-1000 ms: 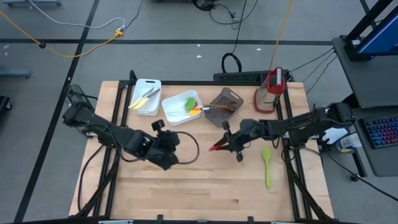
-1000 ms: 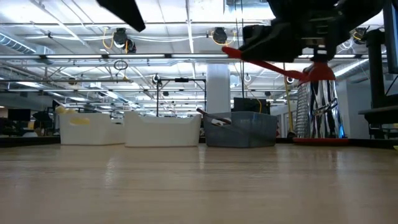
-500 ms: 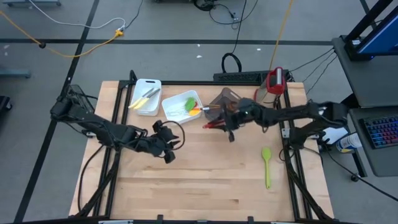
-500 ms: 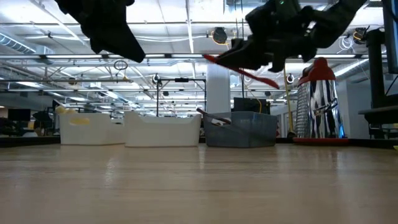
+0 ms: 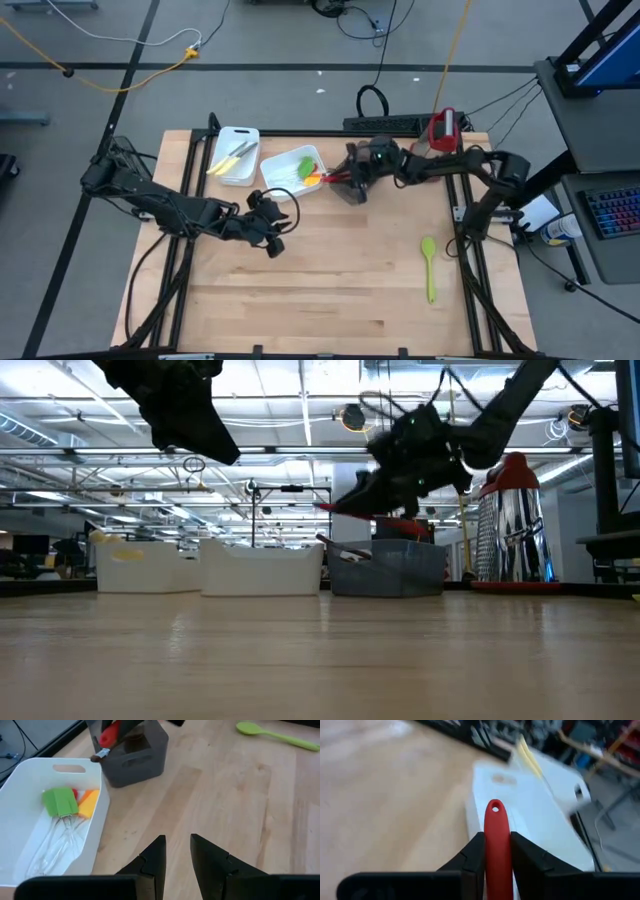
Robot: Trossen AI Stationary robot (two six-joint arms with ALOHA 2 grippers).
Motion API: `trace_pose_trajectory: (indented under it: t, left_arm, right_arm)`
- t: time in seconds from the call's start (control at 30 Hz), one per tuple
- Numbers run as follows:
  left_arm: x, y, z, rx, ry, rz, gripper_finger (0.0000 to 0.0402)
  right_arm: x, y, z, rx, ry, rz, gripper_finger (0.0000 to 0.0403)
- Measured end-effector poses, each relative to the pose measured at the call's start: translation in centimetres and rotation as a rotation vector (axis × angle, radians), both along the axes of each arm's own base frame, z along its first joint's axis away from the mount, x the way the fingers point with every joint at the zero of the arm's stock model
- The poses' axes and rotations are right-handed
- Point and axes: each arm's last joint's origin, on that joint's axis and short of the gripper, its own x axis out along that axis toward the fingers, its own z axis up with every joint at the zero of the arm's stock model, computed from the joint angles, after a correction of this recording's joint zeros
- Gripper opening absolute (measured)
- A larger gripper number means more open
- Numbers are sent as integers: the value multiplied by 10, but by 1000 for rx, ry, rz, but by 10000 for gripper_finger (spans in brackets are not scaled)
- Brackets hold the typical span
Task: Pick & Place Kitchen Items
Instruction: Put the red serving spoon into the black bin
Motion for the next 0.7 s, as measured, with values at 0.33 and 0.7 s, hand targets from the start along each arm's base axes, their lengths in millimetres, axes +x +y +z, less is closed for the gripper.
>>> trace_pose_trajectory:
  t: [0.33, 0.7]
  left_arm:
    - [0, 0, 0, 6, 0, 2, 92]
    - [0, 0, 0, 3, -1, 5, 92]
  right_arm:
    - [-6, -31, -31, 43, 29, -70, 64]
    - [-7, -32, -29, 76, 26, -95, 101]
